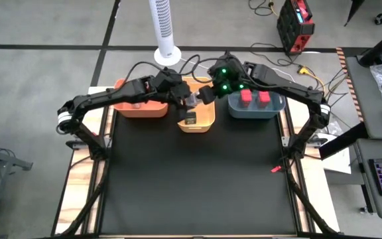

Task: Sort spices by type
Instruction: Put the white spice bottle into the orange bin

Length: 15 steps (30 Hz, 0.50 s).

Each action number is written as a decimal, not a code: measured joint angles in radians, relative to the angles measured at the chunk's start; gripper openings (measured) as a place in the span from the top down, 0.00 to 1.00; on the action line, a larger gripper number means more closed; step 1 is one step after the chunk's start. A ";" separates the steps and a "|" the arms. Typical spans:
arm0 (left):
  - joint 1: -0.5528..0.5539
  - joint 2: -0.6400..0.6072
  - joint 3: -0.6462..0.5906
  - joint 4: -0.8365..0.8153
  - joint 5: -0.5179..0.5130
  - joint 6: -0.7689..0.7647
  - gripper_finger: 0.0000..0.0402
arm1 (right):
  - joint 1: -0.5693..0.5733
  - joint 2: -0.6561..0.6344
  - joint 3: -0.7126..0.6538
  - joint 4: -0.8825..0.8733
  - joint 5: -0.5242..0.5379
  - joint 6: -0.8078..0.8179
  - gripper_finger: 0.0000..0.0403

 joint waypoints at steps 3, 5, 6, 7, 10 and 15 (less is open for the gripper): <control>-0.001 0.000 0.000 0.016 0.001 -0.012 0.31 | 0.001 0.000 0.002 0.005 -0.021 0.000 0.51; -0.001 0.000 0.000 0.014 0.002 -0.026 0.36 | 0.002 0.000 0.002 0.006 -0.021 -0.005 0.51; -0.001 0.000 0.000 0.012 0.004 -0.033 0.40 | 0.002 -0.001 0.002 0.007 -0.020 -0.007 0.51; -0.001 0.000 0.000 0.012 0.004 -0.039 0.44 | 0.001 -0.001 0.002 0.008 -0.019 -0.007 0.51; -0.002 -0.001 0.000 0.014 -0.003 -0.043 0.54 | 0.000 -0.001 0.004 0.020 -0.015 -0.007 0.47; -0.002 -0.012 0.000 0.016 0.070 -0.048 0.54 | 0.002 -0.009 0.005 0.056 -0.025 -0.088 0.37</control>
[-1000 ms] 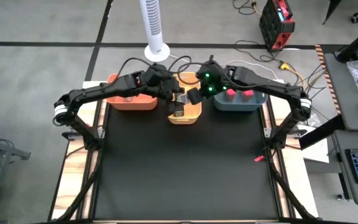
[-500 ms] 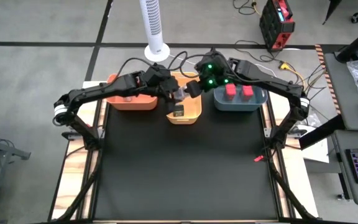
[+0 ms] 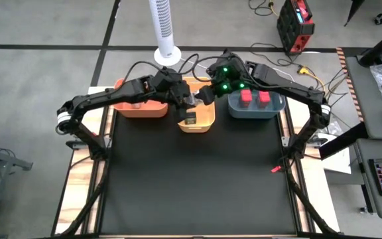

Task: Sort spices by type
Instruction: Put the white spice bottle into the orange bin

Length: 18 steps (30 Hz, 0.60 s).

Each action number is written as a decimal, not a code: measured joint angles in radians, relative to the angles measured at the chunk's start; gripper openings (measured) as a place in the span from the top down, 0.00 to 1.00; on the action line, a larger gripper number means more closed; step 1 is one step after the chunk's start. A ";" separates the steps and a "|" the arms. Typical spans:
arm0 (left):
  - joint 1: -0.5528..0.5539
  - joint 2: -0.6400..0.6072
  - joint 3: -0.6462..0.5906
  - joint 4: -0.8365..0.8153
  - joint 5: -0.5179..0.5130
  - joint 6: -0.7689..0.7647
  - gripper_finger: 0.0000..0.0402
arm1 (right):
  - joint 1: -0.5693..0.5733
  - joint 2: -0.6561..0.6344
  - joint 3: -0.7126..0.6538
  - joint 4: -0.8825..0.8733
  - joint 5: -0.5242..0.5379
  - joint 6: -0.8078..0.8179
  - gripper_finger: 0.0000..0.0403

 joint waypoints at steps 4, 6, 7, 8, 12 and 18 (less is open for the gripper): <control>0.009 -0.029 0.000 0.025 0.081 -0.014 0.54 | -0.004 -0.030 0.001 0.038 -0.002 -0.046 0.31; 0.024 -0.050 0.000 0.037 0.105 -0.014 0.54 | -0.006 -0.052 0.002 0.061 0.000 -0.082 0.28; 0.032 -0.060 0.000 0.044 0.123 -0.017 0.54 | -0.006 -0.065 0.002 0.066 0.003 -0.105 0.26; 0.040 -0.071 -0.001 0.062 0.149 -0.024 0.54 | -0.007 -0.078 0.002 0.071 0.005 -0.135 0.25; 0.065 -0.119 -0.002 0.140 0.281 -0.059 0.54 | -0.003 -0.135 0.003 0.093 0.000 -0.290 0.21; 0.066 -0.168 -0.001 0.197 0.253 -0.030 0.54 | 0.007 -0.191 0.003 0.133 0.006 -0.451 0.17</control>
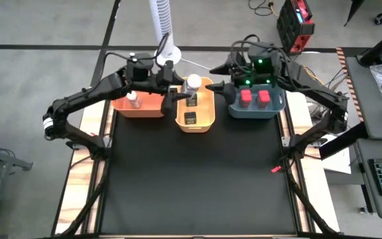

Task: Sort spices by type
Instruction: Put the white spice bottle into the orange bin

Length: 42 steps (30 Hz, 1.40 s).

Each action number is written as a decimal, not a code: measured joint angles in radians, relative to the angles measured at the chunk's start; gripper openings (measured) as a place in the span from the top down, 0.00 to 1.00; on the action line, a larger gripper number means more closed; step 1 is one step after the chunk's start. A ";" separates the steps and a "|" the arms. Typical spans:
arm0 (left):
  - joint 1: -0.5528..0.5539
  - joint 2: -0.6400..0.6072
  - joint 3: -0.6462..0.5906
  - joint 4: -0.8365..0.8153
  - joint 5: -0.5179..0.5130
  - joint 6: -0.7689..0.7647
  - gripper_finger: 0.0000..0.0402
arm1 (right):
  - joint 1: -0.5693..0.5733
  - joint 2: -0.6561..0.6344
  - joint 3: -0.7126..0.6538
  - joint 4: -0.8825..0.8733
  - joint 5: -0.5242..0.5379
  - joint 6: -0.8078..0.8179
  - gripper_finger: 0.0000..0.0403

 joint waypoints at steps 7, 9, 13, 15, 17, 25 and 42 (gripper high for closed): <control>0.038 0.000 0.000 0.130 0.034 0.010 0.54 | 0.000 0.015 -0.001 0.058 -0.031 -0.107 0.17; 0.062 0.000 0.000 0.205 0.112 -0.033 0.54 | 0.002 0.039 -0.003 0.073 -0.052 -0.109 0.18; 0.082 -0.002 0.000 0.296 0.225 -0.134 0.54 | 0.011 0.080 -0.005 0.162 -0.059 -0.113 0.19; 0.081 -0.001 0.000 0.292 0.233 -0.148 0.54 | 0.018 0.088 -0.005 0.231 -0.061 -0.115 0.19; 0.077 0.000 0.000 0.287 0.246 -0.164 0.54 | 0.025 0.094 -0.004 0.288 -0.062 -0.119 0.19; 0.075 0.009 0.000 0.288 0.267 -0.230 0.54 | 0.033 0.111 -0.004 0.356 -0.143 -0.120 0.19; 0.067 0.008 -0.004 0.278 0.247 -0.259 0.41 | 0.039 0.155 -0.004 0.434 -0.168 -0.135 0.51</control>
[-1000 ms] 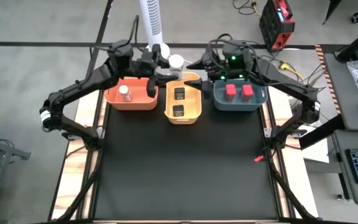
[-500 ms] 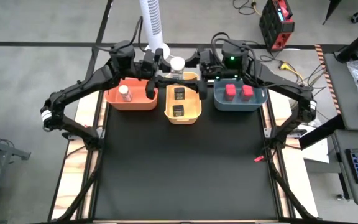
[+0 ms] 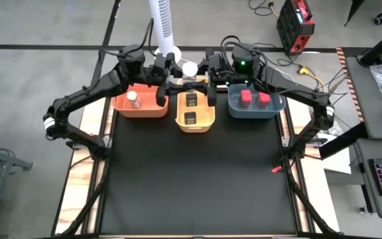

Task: Sort spices by type
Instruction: Put the white spice bottle into the orange bin

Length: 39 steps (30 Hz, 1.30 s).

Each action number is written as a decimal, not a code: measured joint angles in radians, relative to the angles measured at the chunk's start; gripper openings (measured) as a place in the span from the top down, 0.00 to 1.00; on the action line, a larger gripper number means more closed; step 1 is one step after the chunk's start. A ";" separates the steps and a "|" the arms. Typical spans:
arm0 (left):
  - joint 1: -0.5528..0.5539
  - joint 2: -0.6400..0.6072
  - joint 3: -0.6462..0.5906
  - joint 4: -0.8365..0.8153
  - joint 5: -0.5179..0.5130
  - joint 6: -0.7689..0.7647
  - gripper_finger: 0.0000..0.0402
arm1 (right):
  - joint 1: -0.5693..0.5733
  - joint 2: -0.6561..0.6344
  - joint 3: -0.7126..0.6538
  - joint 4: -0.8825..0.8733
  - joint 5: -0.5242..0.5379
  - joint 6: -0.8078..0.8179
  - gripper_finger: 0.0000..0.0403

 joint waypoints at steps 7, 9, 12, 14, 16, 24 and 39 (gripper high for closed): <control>0.002 -0.002 0.000 -0.026 0.000 -0.042 0.33 | 0.000 -0.002 0.000 -0.016 0.004 0.009 0.52; 0.005 -0.004 0.007 -0.060 0.000 -0.039 0.33 | -0.002 -0.013 0.000 -0.052 0.017 0.005 0.52; 0.013 -0.007 0.036 -0.132 0.000 -0.023 0.35 | -0.002 -0.040 0.002 -0.140 0.055 -0.014 0.52; 0.022 -0.008 0.068 -0.196 0.000 -0.002 0.35 | -0.002 -0.054 0.018 -0.223 0.076 -0.027 0.52; 0.028 -0.008 0.106 -0.260 -0.004 0.017 0.36 | -0.001 -0.057 0.042 -0.334 0.093 -0.040 0.52; -0.021 -0.008 0.220 -0.371 -0.224 0.139 0.35 | 0.021 -0.047 0.061 -0.531 0.151 -0.068 0.52; -0.098 0.095 0.237 -0.337 -0.177 0.084 0.27 | 0.019 -0.047 0.055 -0.532 0.172 -0.110 0.52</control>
